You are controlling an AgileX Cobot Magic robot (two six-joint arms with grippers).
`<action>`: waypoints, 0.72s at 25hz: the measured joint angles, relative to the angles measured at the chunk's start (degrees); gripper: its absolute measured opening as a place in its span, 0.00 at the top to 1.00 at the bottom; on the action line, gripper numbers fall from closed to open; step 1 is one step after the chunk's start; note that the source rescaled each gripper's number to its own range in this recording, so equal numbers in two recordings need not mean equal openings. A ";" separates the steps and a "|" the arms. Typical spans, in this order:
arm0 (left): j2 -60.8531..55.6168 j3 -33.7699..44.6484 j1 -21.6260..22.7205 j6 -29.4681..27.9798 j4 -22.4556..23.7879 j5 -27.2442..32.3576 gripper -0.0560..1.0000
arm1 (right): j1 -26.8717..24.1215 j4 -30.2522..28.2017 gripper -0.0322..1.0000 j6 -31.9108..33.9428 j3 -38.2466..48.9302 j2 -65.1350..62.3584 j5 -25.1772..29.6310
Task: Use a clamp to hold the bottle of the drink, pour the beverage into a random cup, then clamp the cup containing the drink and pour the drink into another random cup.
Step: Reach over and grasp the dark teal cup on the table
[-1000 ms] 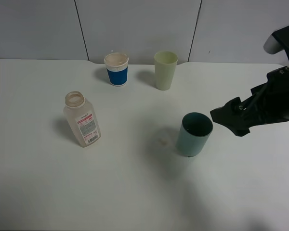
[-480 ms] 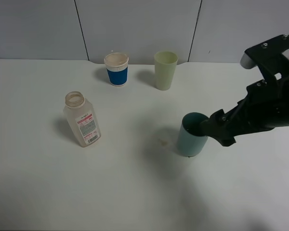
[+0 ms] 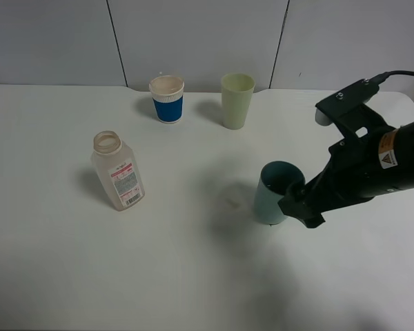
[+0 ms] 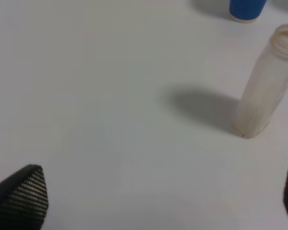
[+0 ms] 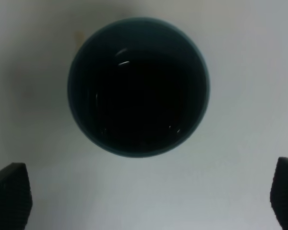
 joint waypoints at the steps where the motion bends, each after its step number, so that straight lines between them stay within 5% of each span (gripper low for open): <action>1: 0.00 0.00 0.00 0.00 0.00 0.00 0.00 | 0.00 0.00 0.00 0.00 0.00 0.57 -0.05; 5: 0.00 0.00 0.00 0.00 0.00 0.00 0.00 | 0.00 -0.02 0.00 0.29 0.00 3.09 -0.89; 18: 0.00 0.00 0.00 0.00 0.00 0.00 0.00 | 0.00 -0.08 0.00 1.24 10.66 9.18 -21.39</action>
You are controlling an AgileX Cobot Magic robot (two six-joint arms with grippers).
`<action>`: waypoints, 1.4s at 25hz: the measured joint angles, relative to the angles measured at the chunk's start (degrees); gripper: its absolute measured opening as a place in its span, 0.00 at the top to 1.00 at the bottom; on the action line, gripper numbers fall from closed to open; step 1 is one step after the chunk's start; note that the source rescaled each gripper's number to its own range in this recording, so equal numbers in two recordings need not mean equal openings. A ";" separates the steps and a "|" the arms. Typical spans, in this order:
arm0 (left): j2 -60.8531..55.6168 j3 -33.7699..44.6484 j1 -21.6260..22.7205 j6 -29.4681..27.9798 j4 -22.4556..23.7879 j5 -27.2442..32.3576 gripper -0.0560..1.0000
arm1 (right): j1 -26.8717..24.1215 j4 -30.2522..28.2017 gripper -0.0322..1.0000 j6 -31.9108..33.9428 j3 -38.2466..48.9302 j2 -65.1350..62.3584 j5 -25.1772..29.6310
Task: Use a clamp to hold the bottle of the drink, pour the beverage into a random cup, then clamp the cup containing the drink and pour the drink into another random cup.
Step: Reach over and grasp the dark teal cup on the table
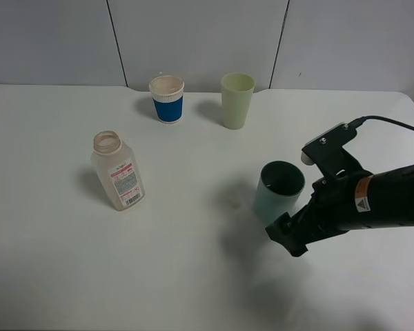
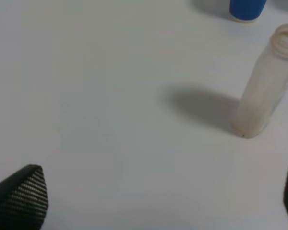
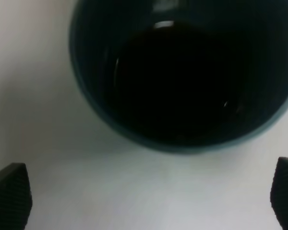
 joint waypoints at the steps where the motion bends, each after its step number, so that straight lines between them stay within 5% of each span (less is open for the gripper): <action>1: 0.00 0.00 0.00 0.00 0.00 0.00 0.00 | 0.00 0.00 0.00 0.00 0.00 0.00 0.00; 7: 0.00 0.00 0.00 0.00 0.00 0.00 0.00 | -0.27 1.04 0.00 -0.02 2.97 5.94 -8.63; 27: 0.00 0.00 0.00 0.00 0.00 0.00 0.00 | -3.02 1.14 0.00 -5.59 3.16 9.24 -16.57; 35: 0.00 0.00 0.00 0.00 0.00 0.00 0.00 | -3.13 12.32 0.00 -16.71 12.54 9.50 -35.83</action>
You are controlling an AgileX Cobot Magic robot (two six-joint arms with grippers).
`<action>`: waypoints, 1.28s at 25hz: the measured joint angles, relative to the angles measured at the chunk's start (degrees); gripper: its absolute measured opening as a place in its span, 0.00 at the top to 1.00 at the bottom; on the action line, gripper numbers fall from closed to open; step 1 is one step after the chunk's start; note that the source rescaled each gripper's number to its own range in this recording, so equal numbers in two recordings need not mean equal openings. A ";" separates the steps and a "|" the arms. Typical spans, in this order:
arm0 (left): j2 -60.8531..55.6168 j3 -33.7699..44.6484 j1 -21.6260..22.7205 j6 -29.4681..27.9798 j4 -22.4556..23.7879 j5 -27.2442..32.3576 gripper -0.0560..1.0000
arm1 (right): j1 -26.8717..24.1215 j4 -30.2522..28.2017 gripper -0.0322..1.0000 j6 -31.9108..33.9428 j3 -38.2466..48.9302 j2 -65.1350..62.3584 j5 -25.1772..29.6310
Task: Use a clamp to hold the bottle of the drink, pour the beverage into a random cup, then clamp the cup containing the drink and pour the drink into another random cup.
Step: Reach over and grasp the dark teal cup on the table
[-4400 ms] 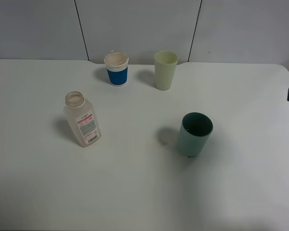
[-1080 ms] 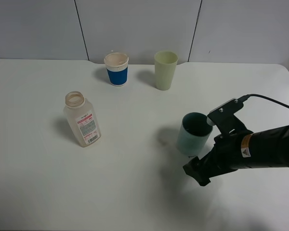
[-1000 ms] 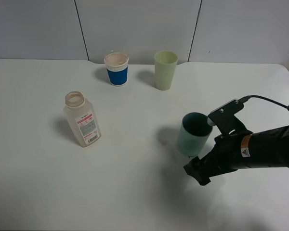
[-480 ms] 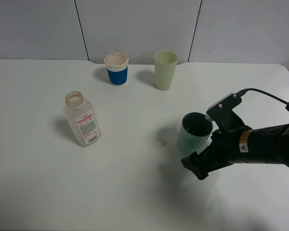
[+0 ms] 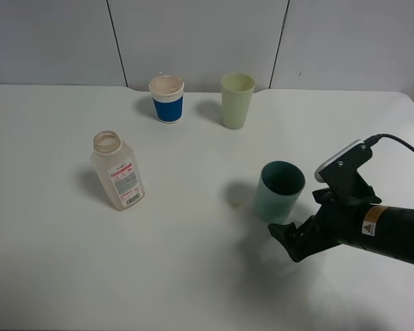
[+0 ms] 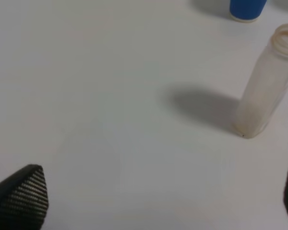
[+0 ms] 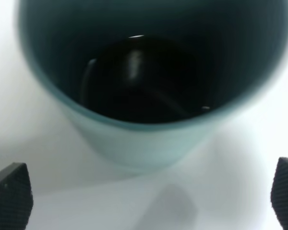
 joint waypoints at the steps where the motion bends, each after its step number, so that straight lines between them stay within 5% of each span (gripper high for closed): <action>1: 0.00 0.00 0.00 0.00 0.00 0.00 0.00 | 0.00 0.00 0.00 0.00 0.00 0.00 0.00; 11: 0.00 0.00 0.00 0.00 0.00 0.00 0.00 | -0.06 1.06 0.00 -1.13 1.25 7.80 -13.30; 19: 0.00 0.00 0.00 0.00 0.00 0.00 0.00 | -0.18 -0.43 0.00 -1.13 1.42 21.42 -31.58; 32: 0.00 0.00 0.00 0.00 0.00 -0.05 0.00 | -0.18 -3.22 0.00 -0.92 1.42 23.91 -38.92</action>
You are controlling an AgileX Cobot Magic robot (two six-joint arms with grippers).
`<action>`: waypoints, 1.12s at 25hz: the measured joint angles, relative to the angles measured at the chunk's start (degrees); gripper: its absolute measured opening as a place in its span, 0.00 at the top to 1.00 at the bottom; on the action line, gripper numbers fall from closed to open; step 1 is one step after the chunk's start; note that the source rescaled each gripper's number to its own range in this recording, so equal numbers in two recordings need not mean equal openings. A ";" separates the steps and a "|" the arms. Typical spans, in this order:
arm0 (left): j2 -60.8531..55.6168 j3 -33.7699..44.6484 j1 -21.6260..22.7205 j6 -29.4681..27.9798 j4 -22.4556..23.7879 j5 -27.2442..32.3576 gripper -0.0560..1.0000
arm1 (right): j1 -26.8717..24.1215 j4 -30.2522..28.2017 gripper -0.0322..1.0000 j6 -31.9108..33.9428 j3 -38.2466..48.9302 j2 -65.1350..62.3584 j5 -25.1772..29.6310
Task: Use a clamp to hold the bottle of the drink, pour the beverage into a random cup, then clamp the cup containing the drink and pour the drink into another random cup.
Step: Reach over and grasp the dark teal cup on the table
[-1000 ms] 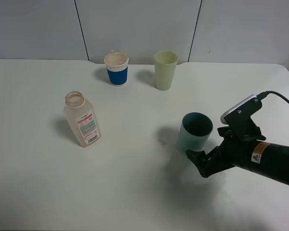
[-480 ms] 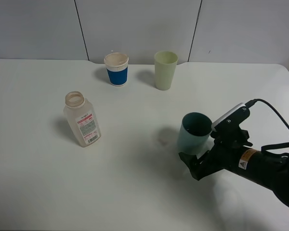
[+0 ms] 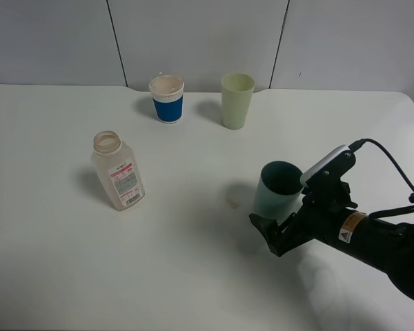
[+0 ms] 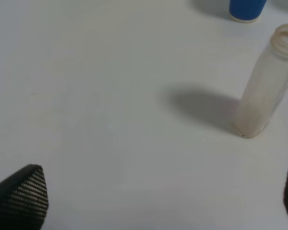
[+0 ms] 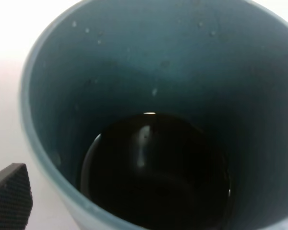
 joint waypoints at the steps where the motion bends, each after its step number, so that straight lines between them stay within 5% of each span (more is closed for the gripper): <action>1: 0.00 0.00 0.00 0.00 0.00 0.00 0.00 | 0.00 0.00 0.00 0.00 0.00 0.00 0.00; 3: 0.00 0.00 0.00 0.00 0.00 0.00 0.00 | 0.00 -0.05 0.18 0.00 0.00 0.00 -0.07; 4: 0.00 0.00 0.00 0.00 0.00 0.00 0.00 | 0.00 -0.05 0.18 0.00 0.00 0.00 -0.07; 7: 0.00 0.00 0.00 0.00 0.00 0.00 0.00 | 0.00 -0.06 0.97 0.24 0.00 0.00 -0.12; 22: 0.00 0.00 0.00 0.00 0.00 0.00 0.00 | 0.00 -0.16 0.94 2.50 0.00 -0.18 0.79; 28: 0.00 0.00 0.00 0.00 0.00 0.00 0.00 | 0.00 0.04 0.94 5.18 -0.06 -4.35 7.13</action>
